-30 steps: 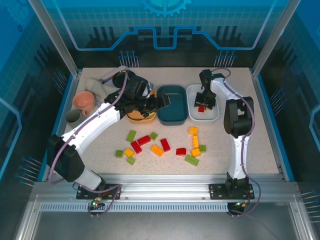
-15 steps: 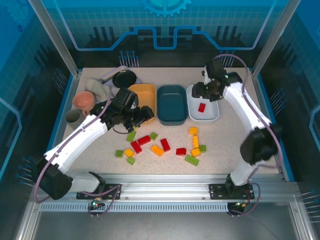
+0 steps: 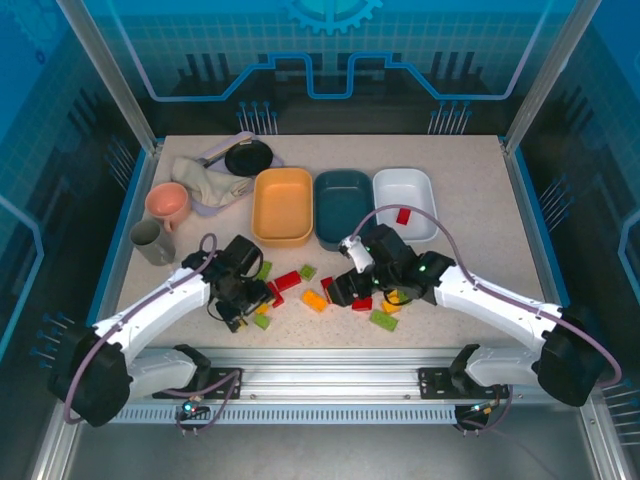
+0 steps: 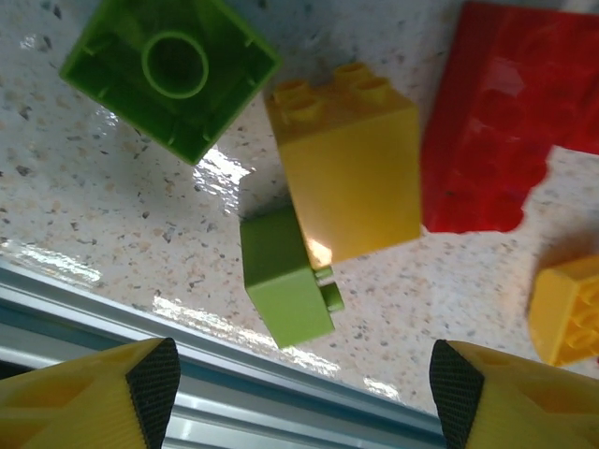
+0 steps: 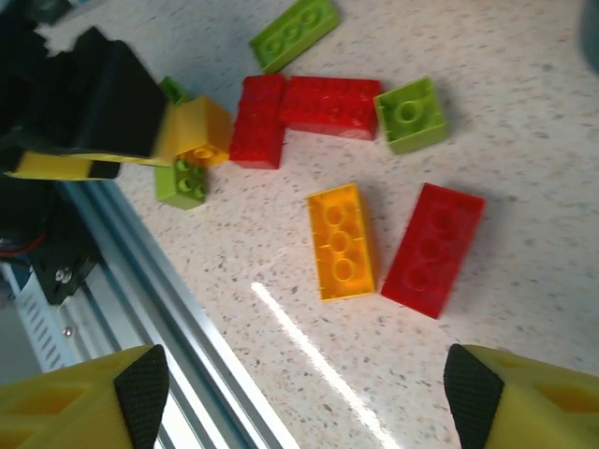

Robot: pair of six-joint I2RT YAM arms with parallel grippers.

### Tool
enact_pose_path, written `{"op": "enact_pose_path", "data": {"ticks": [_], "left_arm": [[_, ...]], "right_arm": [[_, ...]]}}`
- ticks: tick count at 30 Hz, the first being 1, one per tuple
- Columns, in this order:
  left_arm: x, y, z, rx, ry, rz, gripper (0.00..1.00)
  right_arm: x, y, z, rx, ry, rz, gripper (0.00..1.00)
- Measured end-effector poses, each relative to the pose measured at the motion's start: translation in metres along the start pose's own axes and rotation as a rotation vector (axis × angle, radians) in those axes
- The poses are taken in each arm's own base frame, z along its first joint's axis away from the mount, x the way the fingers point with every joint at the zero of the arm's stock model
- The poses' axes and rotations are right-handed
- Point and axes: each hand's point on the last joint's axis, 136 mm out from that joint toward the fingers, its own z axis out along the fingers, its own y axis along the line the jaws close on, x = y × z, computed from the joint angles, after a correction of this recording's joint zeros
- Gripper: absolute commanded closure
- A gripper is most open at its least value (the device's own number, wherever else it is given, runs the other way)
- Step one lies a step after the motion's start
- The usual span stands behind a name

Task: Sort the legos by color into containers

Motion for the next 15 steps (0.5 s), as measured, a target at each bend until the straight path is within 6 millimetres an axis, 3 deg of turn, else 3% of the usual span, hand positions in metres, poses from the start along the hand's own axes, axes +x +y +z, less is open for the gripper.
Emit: {"op": "enact_pose_path", "data": {"ticks": [5, 15], "left_arm": [[-0.001, -0.003, 0.016, 0.013, 0.002, -0.033, 0.37], [-0.005, -0.002, 0.035, 0.002, 0.001, -0.056, 0.64]], "right_arm": [[-0.004, 0.013, 0.006, -0.065, -0.045, -0.032, 0.19], [-0.011, 0.018, 0.007, -0.09, -0.074, -0.043, 0.2]]}}
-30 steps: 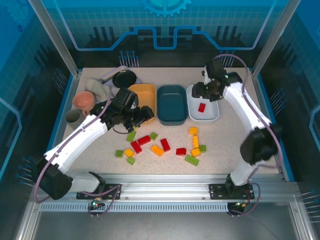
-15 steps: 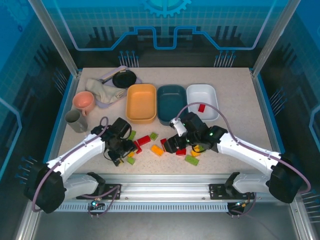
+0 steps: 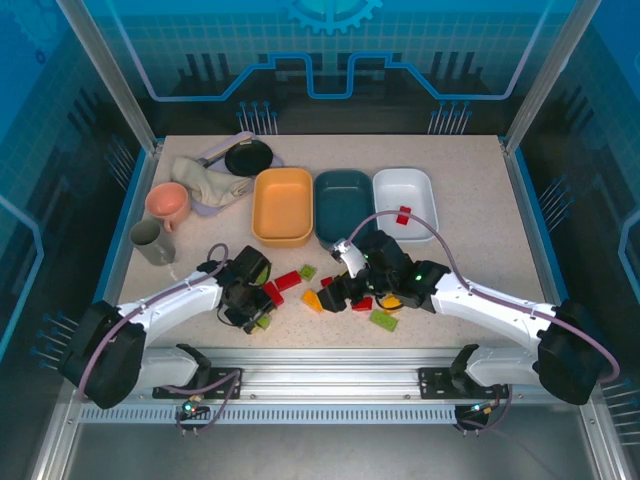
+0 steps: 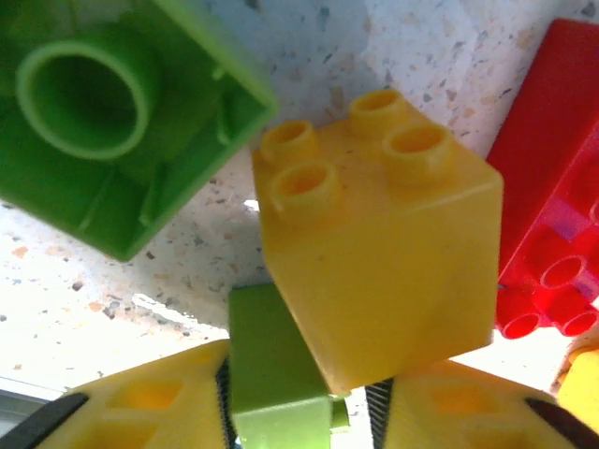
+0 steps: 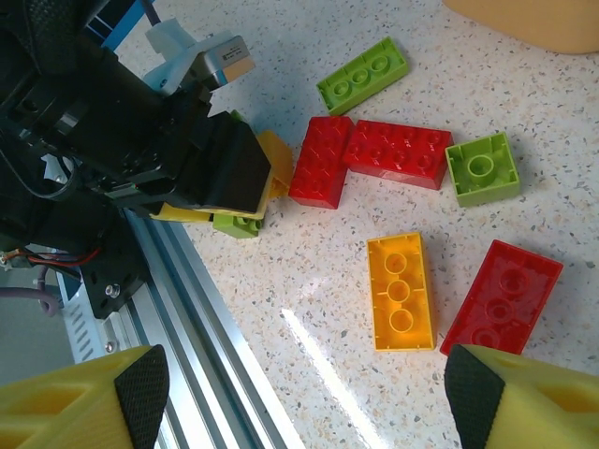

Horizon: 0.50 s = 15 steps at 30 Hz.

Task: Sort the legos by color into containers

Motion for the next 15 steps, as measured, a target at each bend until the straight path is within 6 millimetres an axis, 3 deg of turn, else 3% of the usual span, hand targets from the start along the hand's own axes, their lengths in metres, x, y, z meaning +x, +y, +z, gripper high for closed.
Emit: {"op": "enact_pose_path", "data": {"ticks": [5, 10, 12, 15], "left_arm": [[-0.001, 0.0, 0.002, -0.008, -0.001, -0.001, 0.76], [0.007, 0.001, -0.007, -0.028, -0.007, 0.033, 0.79], [0.012, -0.008, -0.023, -0.007, -0.013, 0.058, 0.8], [0.014, -0.038, -0.061, 0.079, -0.044, 0.092, 0.8]], "right_arm": [[0.001, -0.001, 0.002, -0.001, 0.007, 0.003, 0.21], [-0.004, -0.002, 0.0, 0.005, -0.008, 0.011, 0.21], [-0.014, -0.005, -0.006, 0.018, -0.041, 0.026, 0.21], [-0.04, -0.01, -0.022, 0.046, -0.127, 0.056, 0.21]]}}
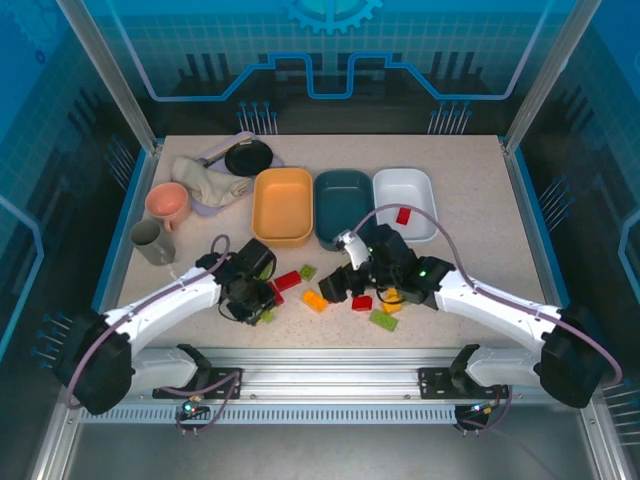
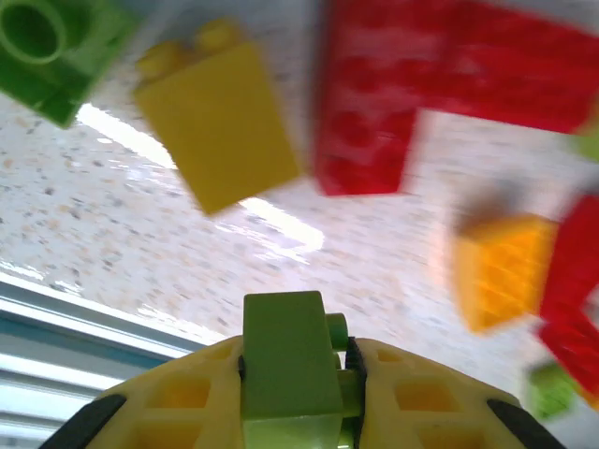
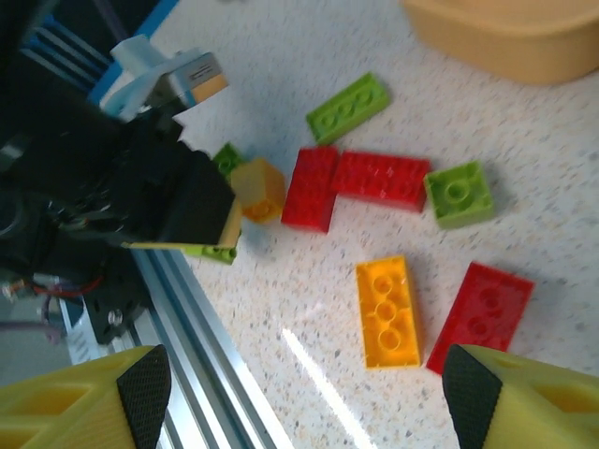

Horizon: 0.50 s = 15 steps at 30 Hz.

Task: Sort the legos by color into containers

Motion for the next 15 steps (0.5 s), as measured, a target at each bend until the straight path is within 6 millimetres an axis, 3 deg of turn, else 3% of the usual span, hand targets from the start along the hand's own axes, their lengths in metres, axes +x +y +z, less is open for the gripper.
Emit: {"op": "enact_pose_path", "data": {"ticks": [4, 7, 11, 15], "left_arm": [[-0.02, -0.054, -0.047, 0.118, -0.058, 0.044, 0.8], [-0.057, -0.096, -0.064, 0.156, -0.11, 0.058, 0.8], [-0.123, -0.146, -0.05, 0.135, -0.151, 0.083, 0.82], [-0.185, -0.186, -0.016, 0.105, -0.17, 0.119, 0.82]], "right_arm": [[-0.042, -0.005, -0.018, 0.052, -0.148, 0.018, 0.2], [-0.07, -0.009, -0.029, 0.098, -0.246, 0.015, 0.19], [-0.09, -0.022, -0.037, 0.16, -0.312, 0.05, 0.19], [-0.098, -0.044, -0.038, 0.234, -0.315, 0.1, 0.19]]}}
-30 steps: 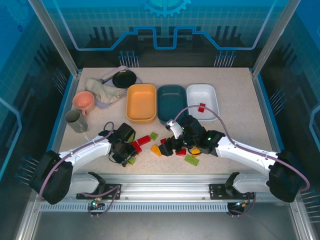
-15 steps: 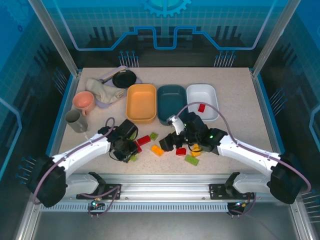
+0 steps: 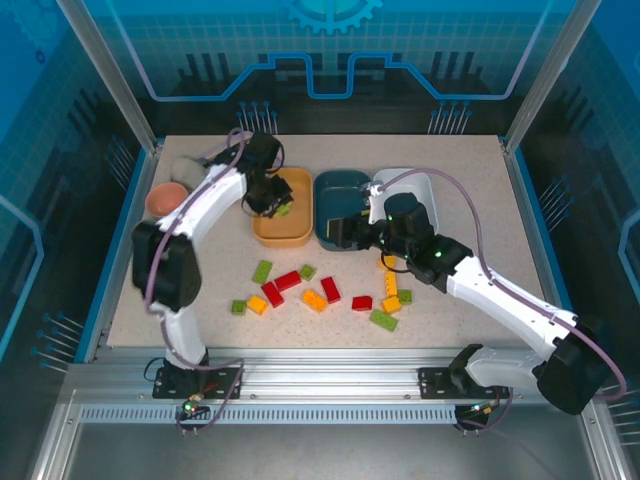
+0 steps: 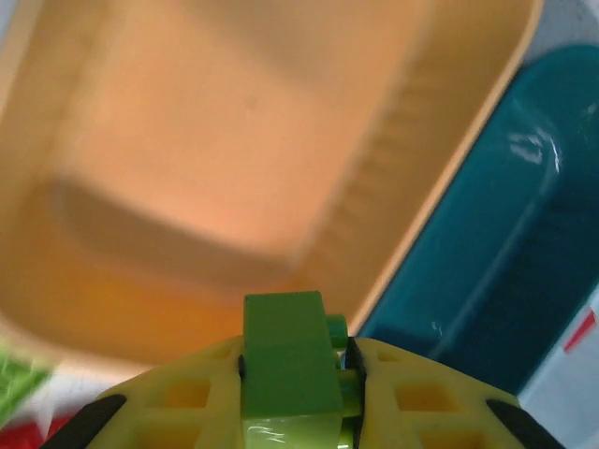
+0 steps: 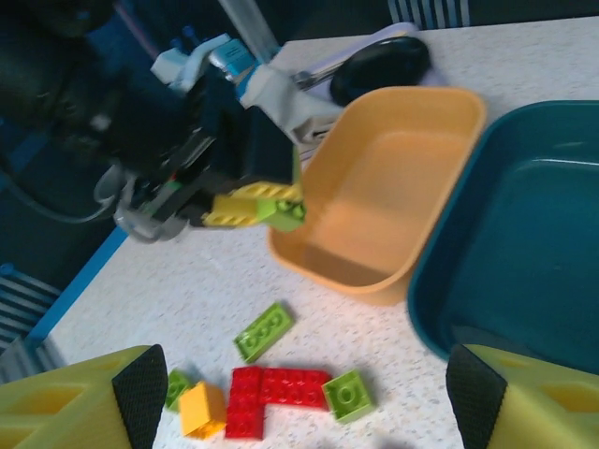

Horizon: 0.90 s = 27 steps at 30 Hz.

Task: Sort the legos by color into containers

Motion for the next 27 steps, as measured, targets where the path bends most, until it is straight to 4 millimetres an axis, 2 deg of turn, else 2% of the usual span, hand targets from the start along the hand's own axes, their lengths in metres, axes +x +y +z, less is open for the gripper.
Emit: {"op": "enact_pose_path", "data": {"ticks": [3, 5, 8, 11, 13, 15, 17, 22, 25, 27], "left_arm": [[-0.028, -0.009, 0.033, -0.02, 0.003, 0.023, 0.82], [-0.038, -0.008, 0.052, -0.04, 0.011, 0.034, 0.82], [-0.043, -0.002, 0.075, -0.079, 0.035, 0.045, 0.81], [-0.037, 0.008, 0.087, -0.117, 0.066, 0.041, 0.78], [-0.036, 0.011, 0.09, -0.125, 0.073, 0.039, 0.73], [-0.035, 0.012, 0.09, -0.129, 0.077, 0.042, 0.59], [-0.034, 0.013, 0.09, -0.132, 0.081, 0.054, 0.49], [-0.033, 0.011, 0.088, -0.13, 0.081, 0.059, 0.37], [-0.031, 0.006, 0.073, -0.109, 0.065, 0.065, 0.31], [-0.026, -0.002, 0.053, -0.081, 0.046, 0.079, 0.29]], "right_arm": [[0.003, -0.01, 0.001, 0.038, 0.017, 0.015, 0.19], [0.006, -0.015, 0.0, 0.056, 0.028, 0.026, 0.19], [0.011, -0.022, -0.001, 0.083, 0.048, 0.042, 0.19], [0.013, -0.028, -0.001, 0.1, 0.058, 0.057, 0.19], [0.014, -0.03, 0.0, 0.103, 0.057, 0.069, 0.19], [0.018, -0.034, 0.001, 0.108, 0.058, 0.084, 0.19], [0.021, -0.038, 0.003, 0.118, 0.063, 0.095, 0.19], [0.024, -0.055, -0.001, 0.187, 0.074, 0.098, 0.22], [0.04, -0.077, -0.01, 0.292, 0.145, 0.109, 0.26], [0.052, -0.093, -0.018, 0.364, 0.204, 0.124, 0.28]]}}
